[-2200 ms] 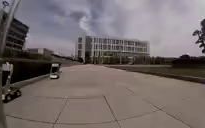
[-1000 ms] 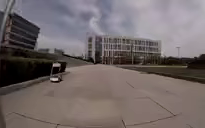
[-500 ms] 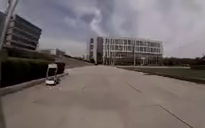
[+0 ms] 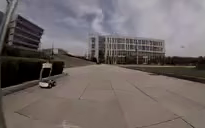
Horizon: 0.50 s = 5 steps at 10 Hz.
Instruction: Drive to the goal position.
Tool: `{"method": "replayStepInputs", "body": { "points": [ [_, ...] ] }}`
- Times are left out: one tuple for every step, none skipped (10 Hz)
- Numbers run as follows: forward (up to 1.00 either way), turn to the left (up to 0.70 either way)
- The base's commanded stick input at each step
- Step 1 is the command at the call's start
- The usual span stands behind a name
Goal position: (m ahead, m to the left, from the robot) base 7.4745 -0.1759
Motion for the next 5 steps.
{"method": "replayStepInputs", "body": {
  "points": [
    [0.85,0.00],
    [1.00,0.00],
    [1.00,0.00],
    [1.00,0.00],
    [1.00,0.00]
  ]
}}
